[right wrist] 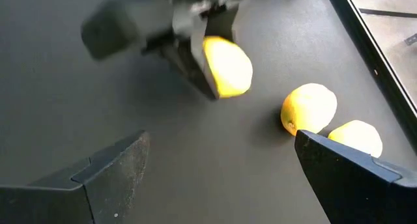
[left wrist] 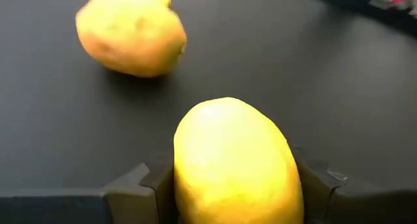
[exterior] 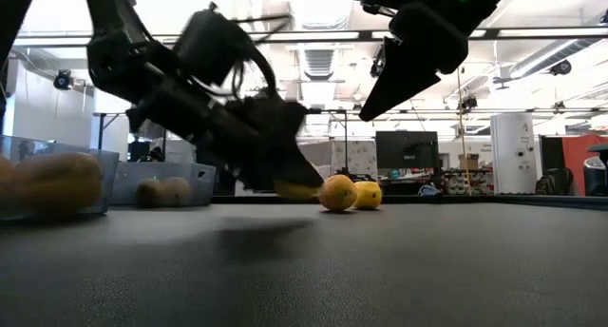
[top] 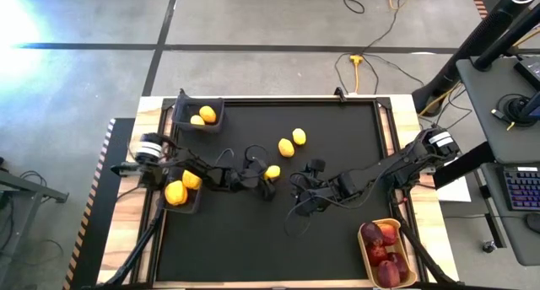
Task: Sort produce into baskets
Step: Put the lemon into the top black bin
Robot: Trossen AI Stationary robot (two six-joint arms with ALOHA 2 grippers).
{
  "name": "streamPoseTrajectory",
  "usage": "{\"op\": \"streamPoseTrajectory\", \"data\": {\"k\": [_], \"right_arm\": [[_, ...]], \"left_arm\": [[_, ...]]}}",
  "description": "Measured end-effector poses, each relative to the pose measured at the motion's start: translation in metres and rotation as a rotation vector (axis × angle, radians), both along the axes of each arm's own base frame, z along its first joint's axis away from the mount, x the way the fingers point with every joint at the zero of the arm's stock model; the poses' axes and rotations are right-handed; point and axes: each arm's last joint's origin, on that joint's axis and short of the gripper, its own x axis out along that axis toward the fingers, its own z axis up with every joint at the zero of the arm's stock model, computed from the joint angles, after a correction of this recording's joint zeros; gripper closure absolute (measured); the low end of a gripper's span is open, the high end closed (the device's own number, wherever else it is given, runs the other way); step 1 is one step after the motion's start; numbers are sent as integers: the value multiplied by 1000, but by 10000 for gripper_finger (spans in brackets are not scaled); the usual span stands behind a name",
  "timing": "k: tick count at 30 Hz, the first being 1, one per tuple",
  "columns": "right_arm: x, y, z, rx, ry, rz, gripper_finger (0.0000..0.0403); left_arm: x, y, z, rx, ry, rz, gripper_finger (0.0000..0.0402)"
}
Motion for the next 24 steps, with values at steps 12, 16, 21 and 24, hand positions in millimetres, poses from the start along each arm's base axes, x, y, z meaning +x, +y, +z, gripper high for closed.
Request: {"op": "streamPoseTrajectory", "data": {"k": [12, 16, 21, 24], "right_arm": [[1, -2, -1, 0, -5, -7, 26], [2, -4, -2, -1, -1, -14, 26], [4, -7, -4, -1, 0, -24, 26], [4, -7, -5, 1, -3, -25, 26]], "left_arm": [[-83, 73, 93, 102, 214, 190, 222], [-121, 114, 132, 114, 327, 344, 222], [-159, 157, 169, 122, 432, 523, 222], [-175, 179, 181, 113, 508, 604, 222]]}}
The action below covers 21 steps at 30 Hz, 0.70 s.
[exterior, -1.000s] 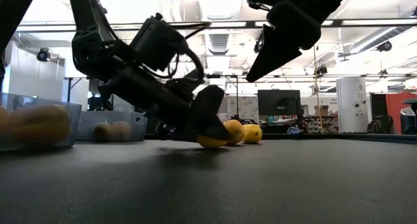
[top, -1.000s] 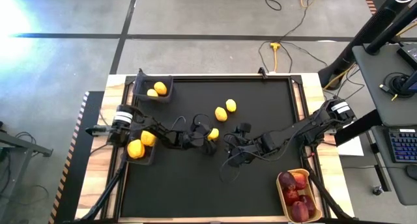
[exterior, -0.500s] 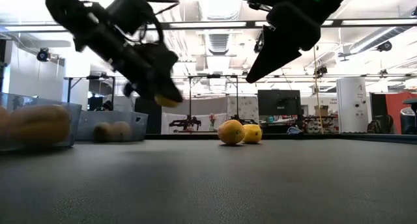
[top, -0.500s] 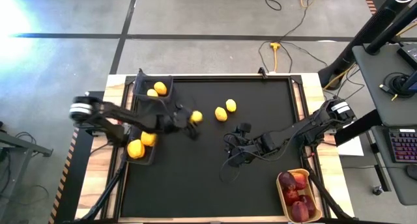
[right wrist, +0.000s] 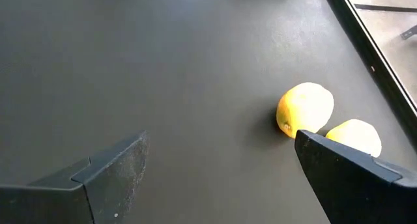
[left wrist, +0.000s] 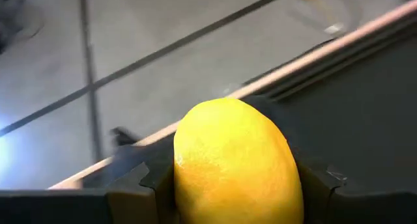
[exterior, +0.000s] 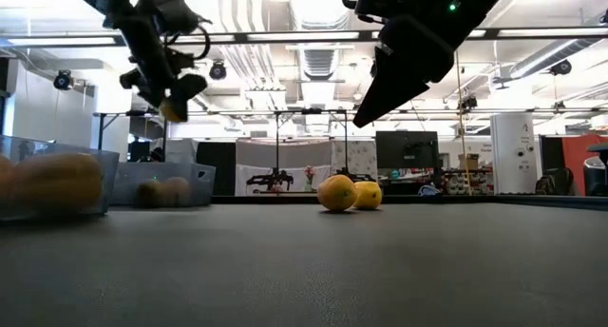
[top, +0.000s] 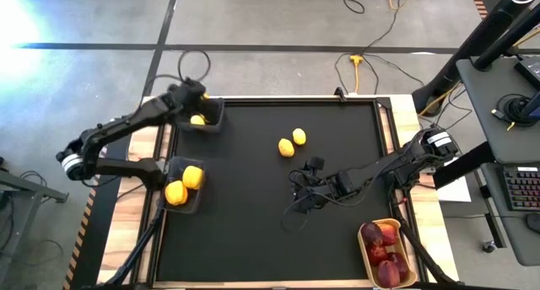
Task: Sort produce into baskets
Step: Put the lemon into the top black bin
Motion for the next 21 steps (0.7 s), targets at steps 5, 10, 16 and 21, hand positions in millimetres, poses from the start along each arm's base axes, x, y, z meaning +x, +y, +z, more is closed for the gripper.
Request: {"op": "streamPoseTrajectory", "data": {"k": [5, 10, 16, 21], "right_arm": [[0, 0, 0, 2, -1, 1, 26], [0, 0, 0, 3, -1, 2, 26], [0, 0, 0, 4, 0, 3, 26], [0, 0, 0, 4, 1, 4, 26]], "left_arm": [[-19, 35, 0, -58, 110, 116, 222], [-30, 65, -16, -175, 126, 170, 222], [-31, 84, -40, -278, 168, 201, 218], [-27, 92, -54, -343, 173, 207, 219]]}}
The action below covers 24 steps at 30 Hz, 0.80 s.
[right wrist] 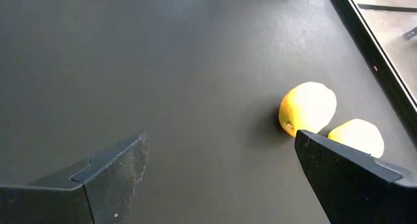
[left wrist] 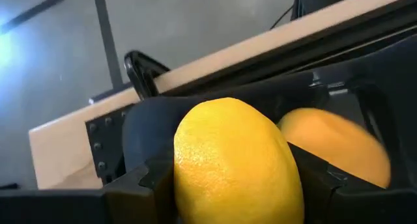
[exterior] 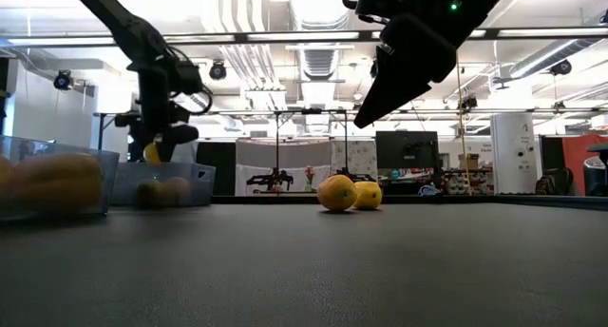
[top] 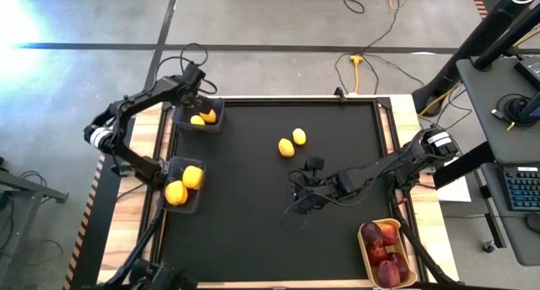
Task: Sort produce into baskets
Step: Put the lemon into the top black bin
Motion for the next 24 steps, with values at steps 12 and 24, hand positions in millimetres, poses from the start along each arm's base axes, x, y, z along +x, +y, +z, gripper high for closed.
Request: {"op": "streamPoseTrajectory", "data": {"k": [12, 24], "right_arm": [[0, 0, 0, 0, 0, 0, 26], [-14, -6, -8, 8, 126, -90, 26]], "left_arm": [[5, 10, -41, -134, 123, 10, 199], [16, 10, 8, -112, 115, -47, 118]]}}
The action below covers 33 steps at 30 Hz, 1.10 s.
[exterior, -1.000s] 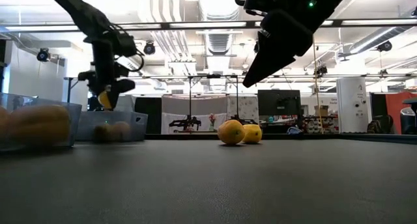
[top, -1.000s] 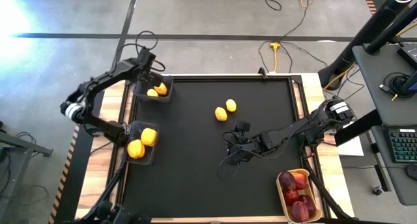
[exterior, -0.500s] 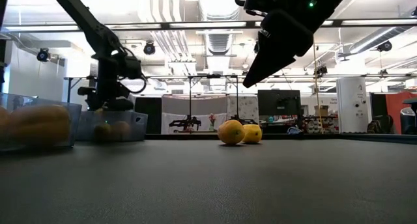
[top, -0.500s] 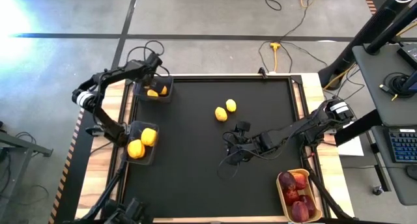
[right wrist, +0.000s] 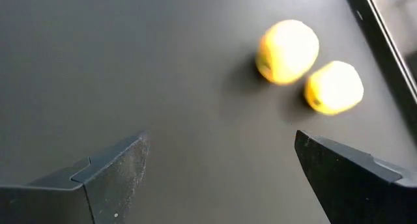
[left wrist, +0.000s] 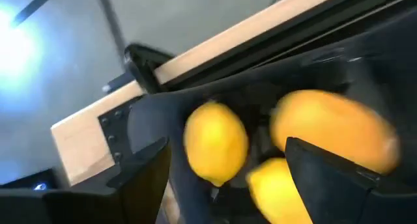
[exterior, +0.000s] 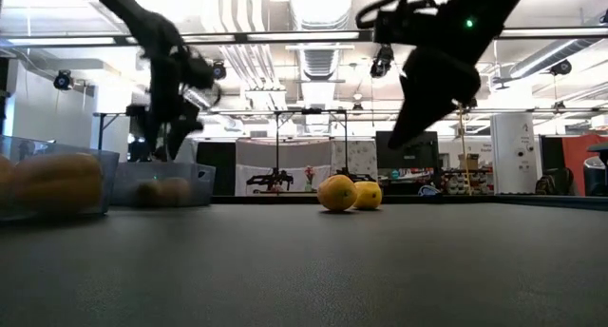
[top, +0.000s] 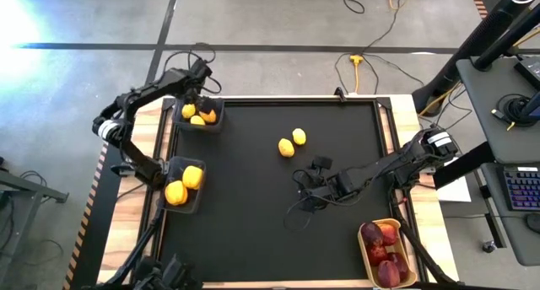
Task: Sort produce into baskets
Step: Put the lemon into the top black bin
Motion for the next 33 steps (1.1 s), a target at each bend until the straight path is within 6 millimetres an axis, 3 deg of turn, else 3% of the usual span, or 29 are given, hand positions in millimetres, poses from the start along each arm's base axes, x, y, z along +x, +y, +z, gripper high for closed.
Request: {"op": "streamPoseTrajectory", "data": {"k": [4, 7, 11, 14, 16, 24, 33], "right_arm": [[-6, -3, -1, -41, 33, -48, 26], [-6, -4, 1, -58, 19, -57, 26], [-5, -6, 1, -58, 19, -62, 26], [-8, -6, 1, -61, 37, -67, 26], [-13, -7, 2, -57, 61, -97, 26], [-41, -16, 16, -42, 96, -309, 26], [-49, -11, 16, -43, 105, -319, 26]], "left_arm": [[20, -22, 35, 0, -223, -155, 119], [45, -47, 48, 53, -440, -336, 121], [82, -91, 40, 169, -617, -662, 121], [106, -125, 26, 220, -650, -931, 121], [121, -138, 27, 275, -673, -1017, 121], [167, -141, 36, 239, -512, -1217, 103], [221, -126, 18, 72, -280, -1427, 90]]}}
